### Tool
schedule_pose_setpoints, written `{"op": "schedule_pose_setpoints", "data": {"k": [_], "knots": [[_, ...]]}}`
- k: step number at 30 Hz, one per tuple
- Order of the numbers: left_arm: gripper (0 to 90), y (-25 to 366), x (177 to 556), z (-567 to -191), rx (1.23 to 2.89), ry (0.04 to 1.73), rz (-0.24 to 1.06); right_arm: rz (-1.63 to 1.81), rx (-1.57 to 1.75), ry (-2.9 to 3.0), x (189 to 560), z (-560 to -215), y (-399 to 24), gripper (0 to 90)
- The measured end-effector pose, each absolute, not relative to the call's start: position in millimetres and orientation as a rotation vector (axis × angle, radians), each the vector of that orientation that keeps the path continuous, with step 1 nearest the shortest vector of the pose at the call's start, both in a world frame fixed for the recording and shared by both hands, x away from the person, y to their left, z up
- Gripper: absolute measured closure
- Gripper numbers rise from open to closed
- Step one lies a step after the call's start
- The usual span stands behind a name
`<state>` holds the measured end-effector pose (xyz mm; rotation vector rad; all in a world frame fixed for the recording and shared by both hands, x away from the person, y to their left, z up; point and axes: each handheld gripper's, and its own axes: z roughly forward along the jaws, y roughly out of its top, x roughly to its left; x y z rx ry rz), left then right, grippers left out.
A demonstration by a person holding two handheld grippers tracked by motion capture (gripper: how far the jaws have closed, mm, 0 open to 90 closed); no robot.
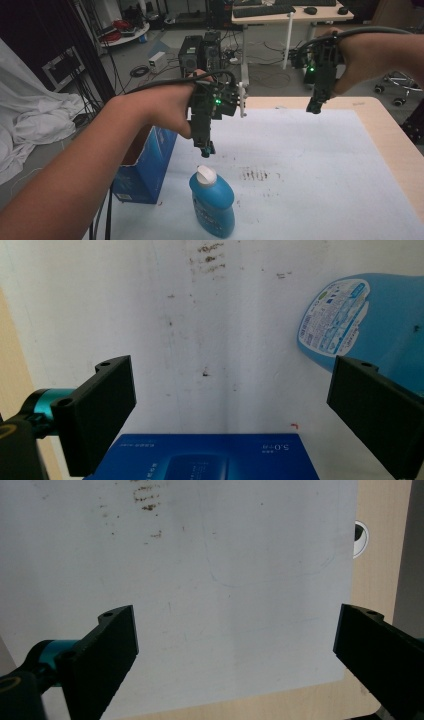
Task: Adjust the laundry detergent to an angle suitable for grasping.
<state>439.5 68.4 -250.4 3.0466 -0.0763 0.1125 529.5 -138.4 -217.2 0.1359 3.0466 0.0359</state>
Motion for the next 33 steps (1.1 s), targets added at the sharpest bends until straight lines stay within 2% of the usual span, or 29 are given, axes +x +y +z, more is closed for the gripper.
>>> {"op": "schedule_pose_setpoints", "data": {"k": [18, 33], "knots": [[5.4, 64, 441, -252, 3.058, -0.063, 0.102, 0.095, 0.158, 3.007, 517, -183, -157, 3.2], [5.4, 64, 441, -250, 3.053, -0.051, 0.111, 0.052, 0.123, 3.005, 515, -188, -152, 3.2]]}}
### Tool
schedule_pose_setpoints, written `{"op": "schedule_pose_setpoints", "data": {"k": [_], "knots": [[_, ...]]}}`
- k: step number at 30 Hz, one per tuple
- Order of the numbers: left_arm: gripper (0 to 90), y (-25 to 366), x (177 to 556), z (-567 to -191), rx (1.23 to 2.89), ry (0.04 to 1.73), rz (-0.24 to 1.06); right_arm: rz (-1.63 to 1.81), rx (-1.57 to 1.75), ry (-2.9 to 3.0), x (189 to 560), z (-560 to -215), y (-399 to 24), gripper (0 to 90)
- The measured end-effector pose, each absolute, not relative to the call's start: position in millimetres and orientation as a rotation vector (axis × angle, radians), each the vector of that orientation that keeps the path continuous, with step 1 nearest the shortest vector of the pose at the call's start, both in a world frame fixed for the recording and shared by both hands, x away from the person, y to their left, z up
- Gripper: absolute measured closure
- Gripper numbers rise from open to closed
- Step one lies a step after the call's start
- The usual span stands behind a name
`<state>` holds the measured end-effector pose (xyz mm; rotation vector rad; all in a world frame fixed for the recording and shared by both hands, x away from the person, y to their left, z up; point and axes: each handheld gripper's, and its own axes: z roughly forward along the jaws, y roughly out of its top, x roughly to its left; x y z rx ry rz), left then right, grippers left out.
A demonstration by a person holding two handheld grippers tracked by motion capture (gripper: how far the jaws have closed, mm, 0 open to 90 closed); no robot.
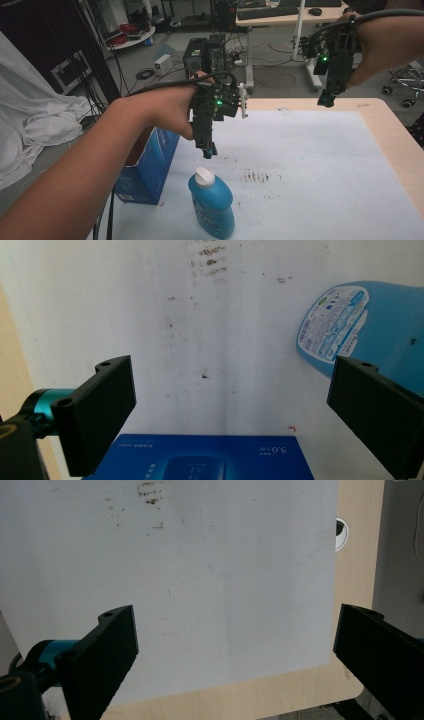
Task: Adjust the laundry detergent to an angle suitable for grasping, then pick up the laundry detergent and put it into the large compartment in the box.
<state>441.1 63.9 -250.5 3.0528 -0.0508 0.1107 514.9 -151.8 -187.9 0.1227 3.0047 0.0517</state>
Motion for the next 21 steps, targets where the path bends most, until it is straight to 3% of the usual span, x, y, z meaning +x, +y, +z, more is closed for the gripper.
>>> {"op": "schedule_pose_setpoints", "data": {"k": [21], "knots": [[5.4, 66.4, 442.0, -251.0, 3.052, -0.033, 0.100, 0.037, 0.111, 3.009, 518.9, -193.4, -150.3, 3.2]]}}
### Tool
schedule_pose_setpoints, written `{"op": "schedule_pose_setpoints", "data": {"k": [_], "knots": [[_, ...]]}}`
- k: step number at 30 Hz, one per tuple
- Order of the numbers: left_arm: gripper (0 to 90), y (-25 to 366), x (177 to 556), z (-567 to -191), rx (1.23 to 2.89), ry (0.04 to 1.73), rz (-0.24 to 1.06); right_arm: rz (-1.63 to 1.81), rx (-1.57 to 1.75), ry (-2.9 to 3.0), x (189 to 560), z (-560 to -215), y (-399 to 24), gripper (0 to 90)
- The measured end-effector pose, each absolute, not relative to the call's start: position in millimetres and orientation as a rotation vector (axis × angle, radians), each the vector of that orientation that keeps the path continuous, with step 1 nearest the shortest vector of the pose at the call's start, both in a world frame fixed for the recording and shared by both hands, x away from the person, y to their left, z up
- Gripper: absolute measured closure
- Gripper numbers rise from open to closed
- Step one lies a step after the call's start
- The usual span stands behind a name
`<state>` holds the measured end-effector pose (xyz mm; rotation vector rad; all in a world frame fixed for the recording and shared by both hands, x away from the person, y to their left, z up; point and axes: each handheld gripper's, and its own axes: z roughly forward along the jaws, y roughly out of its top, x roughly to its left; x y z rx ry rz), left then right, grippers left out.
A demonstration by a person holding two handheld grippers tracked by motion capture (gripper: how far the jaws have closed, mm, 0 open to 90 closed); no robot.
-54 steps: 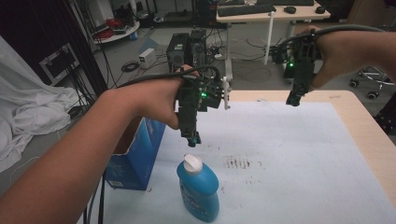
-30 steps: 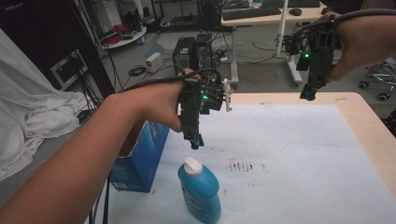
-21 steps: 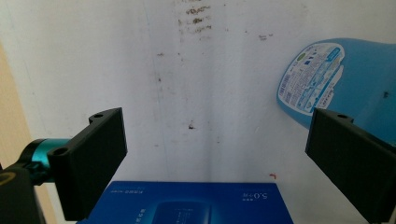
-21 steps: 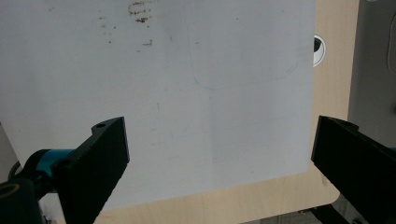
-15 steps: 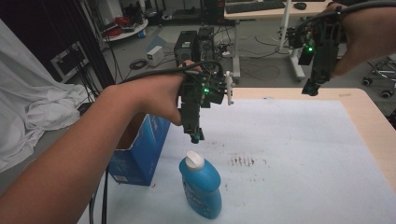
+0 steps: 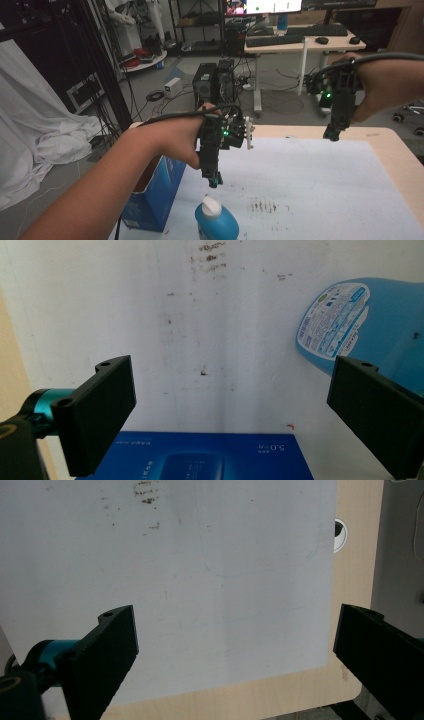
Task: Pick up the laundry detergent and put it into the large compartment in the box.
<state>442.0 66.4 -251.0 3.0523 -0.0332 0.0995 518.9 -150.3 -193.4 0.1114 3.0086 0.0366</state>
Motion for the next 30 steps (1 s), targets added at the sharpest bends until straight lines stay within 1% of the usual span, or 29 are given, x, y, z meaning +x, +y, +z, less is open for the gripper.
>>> {"op": "schedule_pose_setpoints", "data": {"k": [1, 2, 16, 24, 26, 30], "knots": [[5.4, 65, 443, -251, 3.051, -0.052, 0.105, 0.039, 0.109, 3.007, 520, -194, -150, 3.2], [5.4, 65, 443, -251, 3.045, -0.042, 0.092, 0.040, 0.106, 3.008, 520, -195, -150, 3.2], [5.4, 70, 442, -247, 3.040, -0.038, 0.099, 0.022, 0.120, 3.013, 522, -201, -147, 3.2], [5.4, 78, 422, -217, 2.981, -0.079, 0.141, 0.003, 0.119, 3.011, 516, -202, -145, 3.2], [5.4, 78, 419, -213, 2.969, -0.098, 0.111, 0.007, 0.126, 3.009, 514, -202, -144, 3.1], [5.4, 78, 412, -211, 2.977, -0.123, 0.095, 0.004, 0.117, 3.007, 510, -201, -144, 3.2]]}}
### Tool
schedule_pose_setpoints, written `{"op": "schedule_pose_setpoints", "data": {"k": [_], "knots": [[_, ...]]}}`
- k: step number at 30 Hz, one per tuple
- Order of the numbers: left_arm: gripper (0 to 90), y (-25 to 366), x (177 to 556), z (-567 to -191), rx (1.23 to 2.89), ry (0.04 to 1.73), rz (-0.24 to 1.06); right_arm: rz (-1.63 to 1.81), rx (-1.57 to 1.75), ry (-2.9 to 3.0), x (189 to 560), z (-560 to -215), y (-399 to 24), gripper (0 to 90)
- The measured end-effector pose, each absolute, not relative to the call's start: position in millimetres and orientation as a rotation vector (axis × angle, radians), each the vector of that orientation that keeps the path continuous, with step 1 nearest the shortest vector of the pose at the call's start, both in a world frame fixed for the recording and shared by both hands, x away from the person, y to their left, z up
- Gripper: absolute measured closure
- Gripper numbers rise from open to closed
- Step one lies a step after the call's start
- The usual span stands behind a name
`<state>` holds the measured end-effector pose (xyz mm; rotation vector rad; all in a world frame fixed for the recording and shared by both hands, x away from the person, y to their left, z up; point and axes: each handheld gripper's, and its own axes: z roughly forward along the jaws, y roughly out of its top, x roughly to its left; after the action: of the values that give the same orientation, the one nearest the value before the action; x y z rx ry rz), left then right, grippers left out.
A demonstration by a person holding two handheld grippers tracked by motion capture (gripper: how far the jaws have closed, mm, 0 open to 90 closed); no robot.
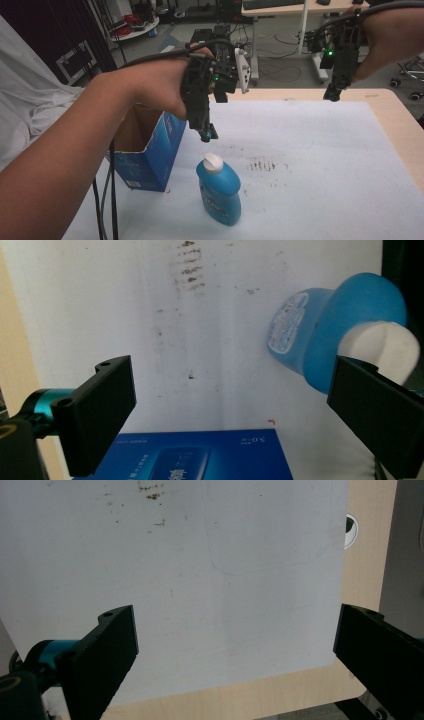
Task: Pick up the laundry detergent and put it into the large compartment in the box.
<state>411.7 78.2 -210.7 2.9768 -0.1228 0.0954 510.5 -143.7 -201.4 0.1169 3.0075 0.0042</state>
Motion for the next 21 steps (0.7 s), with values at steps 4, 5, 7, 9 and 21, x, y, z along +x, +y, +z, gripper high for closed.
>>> {"op": "schedule_pose_setpoints", "data": {"k": [4, 5, 7, 9, 21], "knots": [[5.4, 80, 406, -208, 2.976, -0.140, 0.092, -0.007, 0.116, 3.003, 507, -201, -144, 3.1], [5.4, 82, 402, -206, 2.964, -0.152, 0.078, -0.004, 0.114, 3.004, 506, -201, -144, 3.2], [5.4, 83, 398, -204, 2.956, -0.179, 0.086, -0.009, 0.119, 3.003, 504, -200, -144, 3.2], [5.3, 85, 395, -203, 2.953, -0.197, 0.087, -0.006, 0.121, 3.001, 503, -199, -144, 3.2], [5.4, 89, 377, -220, 2.982, -0.262, 0.052, -0.022, 0.126, 2.998, 496, -200, -142, 3.2]]}}
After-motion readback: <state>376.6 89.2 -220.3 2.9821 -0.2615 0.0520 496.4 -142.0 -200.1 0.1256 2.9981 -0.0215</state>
